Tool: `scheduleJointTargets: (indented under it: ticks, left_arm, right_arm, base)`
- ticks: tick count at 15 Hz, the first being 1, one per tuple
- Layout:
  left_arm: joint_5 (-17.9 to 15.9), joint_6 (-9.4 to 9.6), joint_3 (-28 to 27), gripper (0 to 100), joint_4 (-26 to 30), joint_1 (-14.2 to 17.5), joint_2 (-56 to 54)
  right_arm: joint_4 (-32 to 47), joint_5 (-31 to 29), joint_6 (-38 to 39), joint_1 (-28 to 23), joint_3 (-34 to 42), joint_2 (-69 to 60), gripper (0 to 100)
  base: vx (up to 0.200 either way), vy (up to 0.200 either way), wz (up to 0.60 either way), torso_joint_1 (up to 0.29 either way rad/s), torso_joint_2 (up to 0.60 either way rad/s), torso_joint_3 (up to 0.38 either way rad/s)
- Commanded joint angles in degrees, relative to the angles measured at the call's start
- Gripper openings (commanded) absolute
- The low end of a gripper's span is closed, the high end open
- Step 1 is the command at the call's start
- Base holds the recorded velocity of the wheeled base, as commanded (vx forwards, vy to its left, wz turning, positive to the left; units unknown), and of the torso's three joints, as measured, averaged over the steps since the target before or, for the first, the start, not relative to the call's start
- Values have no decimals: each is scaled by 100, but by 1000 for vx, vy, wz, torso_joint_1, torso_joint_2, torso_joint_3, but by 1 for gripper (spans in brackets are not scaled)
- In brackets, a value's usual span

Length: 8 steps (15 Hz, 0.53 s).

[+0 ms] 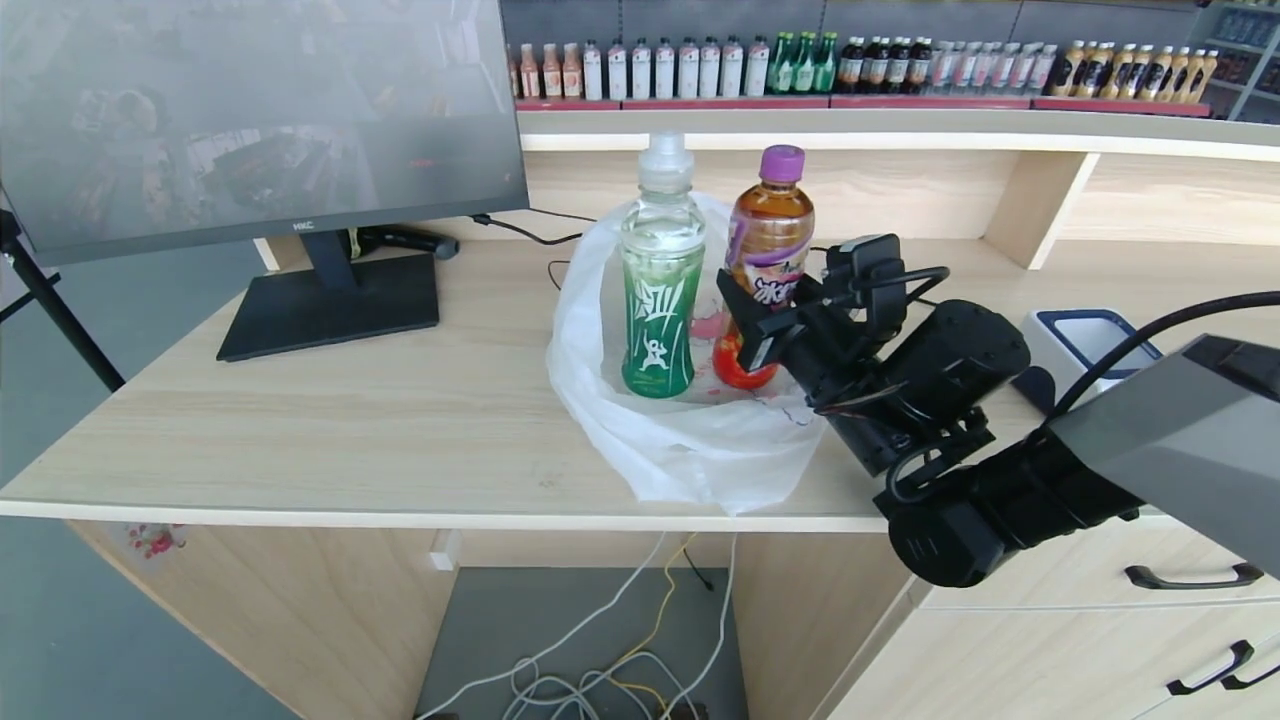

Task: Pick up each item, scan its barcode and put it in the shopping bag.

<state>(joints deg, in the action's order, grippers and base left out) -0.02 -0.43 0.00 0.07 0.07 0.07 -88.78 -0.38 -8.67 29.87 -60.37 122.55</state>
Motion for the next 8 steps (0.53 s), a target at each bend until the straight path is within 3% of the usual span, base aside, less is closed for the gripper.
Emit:
scheduleJointTargets:
  ticks: [1,8]
  left_arm:
    - [2,-1,0,100,1,1,1]
    - [2,-1,0,100,1,1,1]
  right_arm:
    - [-7,3,-3,-7,7,49,0]
    - [-78,3,-3,2,236,243,0]
  base:
    - [0,0,0,0,0,0]
    - [0,0,0,0,0,0]
